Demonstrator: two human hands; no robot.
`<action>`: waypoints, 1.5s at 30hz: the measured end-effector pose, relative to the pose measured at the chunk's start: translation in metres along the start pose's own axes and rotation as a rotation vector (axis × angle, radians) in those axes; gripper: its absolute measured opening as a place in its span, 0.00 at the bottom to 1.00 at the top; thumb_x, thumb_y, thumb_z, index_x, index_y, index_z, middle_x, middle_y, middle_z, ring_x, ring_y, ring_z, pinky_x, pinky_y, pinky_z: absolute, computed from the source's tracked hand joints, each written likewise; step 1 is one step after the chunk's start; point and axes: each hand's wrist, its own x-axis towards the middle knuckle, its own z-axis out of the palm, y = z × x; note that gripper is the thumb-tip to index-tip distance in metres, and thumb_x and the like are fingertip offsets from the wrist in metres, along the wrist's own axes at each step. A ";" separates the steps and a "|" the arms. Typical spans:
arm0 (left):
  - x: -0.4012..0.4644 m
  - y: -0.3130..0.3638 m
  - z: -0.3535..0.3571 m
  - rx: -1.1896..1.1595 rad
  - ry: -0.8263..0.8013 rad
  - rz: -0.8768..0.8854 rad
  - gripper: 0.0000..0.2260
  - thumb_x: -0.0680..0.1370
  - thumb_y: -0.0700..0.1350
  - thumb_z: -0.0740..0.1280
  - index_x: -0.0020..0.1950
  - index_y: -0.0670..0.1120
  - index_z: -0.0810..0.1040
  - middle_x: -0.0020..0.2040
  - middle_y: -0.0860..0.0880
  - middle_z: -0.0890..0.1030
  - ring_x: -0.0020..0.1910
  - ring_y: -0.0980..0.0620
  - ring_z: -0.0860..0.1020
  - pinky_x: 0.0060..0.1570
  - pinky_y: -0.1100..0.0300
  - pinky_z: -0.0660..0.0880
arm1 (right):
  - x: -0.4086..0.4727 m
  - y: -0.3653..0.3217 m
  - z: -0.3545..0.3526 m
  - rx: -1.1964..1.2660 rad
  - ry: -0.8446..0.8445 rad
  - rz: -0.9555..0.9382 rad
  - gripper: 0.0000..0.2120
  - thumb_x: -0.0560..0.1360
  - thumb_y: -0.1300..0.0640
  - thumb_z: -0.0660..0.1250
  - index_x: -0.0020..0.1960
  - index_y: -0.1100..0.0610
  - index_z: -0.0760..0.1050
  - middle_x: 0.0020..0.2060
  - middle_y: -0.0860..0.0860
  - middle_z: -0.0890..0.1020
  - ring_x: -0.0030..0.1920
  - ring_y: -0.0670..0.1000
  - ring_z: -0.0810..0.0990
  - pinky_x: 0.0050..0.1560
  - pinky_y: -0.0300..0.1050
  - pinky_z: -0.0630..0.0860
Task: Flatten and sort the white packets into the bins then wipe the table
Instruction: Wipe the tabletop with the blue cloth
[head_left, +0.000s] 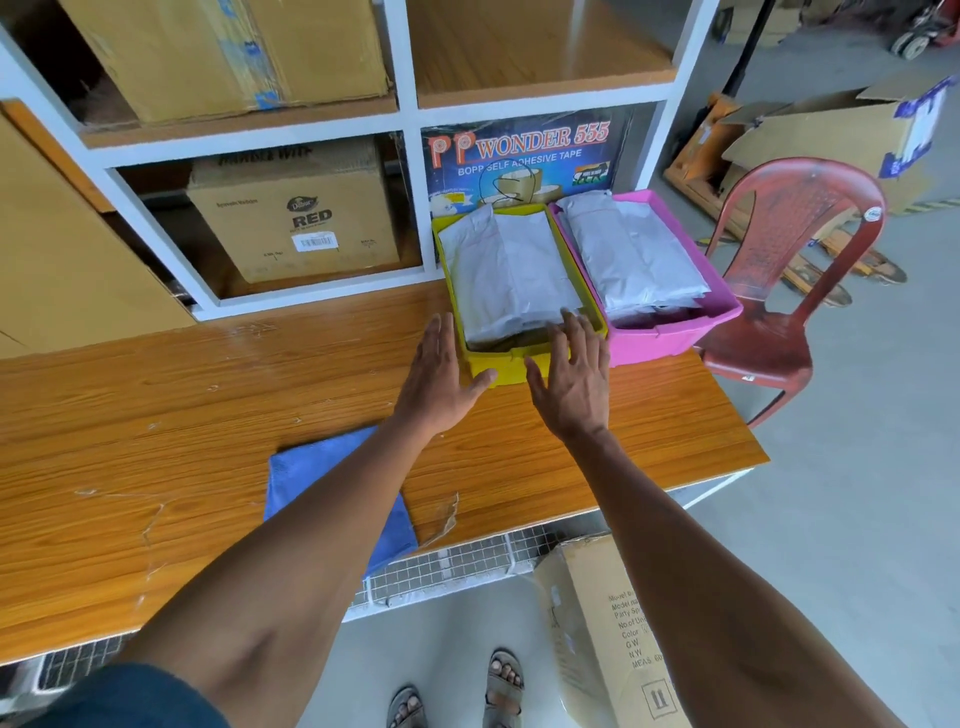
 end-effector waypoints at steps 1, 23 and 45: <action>-0.009 -0.010 -0.002 0.013 0.010 -0.019 0.48 0.81 0.67 0.63 0.86 0.46 0.39 0.86 0.43 0.43 0.85 0.45 0.44 0.83 0.47 0.50 | -0.003 -0.012 0.001 -0.002 0.001 -0.055 0.25 0.82 0.46 0.64 0.73 0.61 0.71 0.78 0.59 0.67 0.77 0.63 0.64 0.75 0.63 0.62; -0.138 -0.183 0.043 0.344 0.185 -0.110 0.27 0.85 0.62 0.57 0.81 0.50 0.70 0.82 0.41 0.65 0.82 0.38 0.60 0.78 0.34 0.58 | -0.090 -0.119 0.121 0.128 -0.414 -0.216 0.25 0.86 0.46 0.53 0.79 0.58 0.64 0.78 0.57 0.67 0.79 0.59 0.63 0.81 0.60 0.58; -0.124 -0.324 -0.045 0.430 0.077 -0.153 0.26 0.87 0.59 0.45 0.85 0.60 0.55 0.87 0.52 0.51 0.85 0.43 0.50 0.80 0.36 0.50 | -0.112 -0.274 0.161 -0.029 -0.549 -0.237 0.33 0.83 0.34 0.44 0.85 0.45 0.47 0.85 0.47 0.47 0.84 0.53 0.43 0.81 0.64 0.43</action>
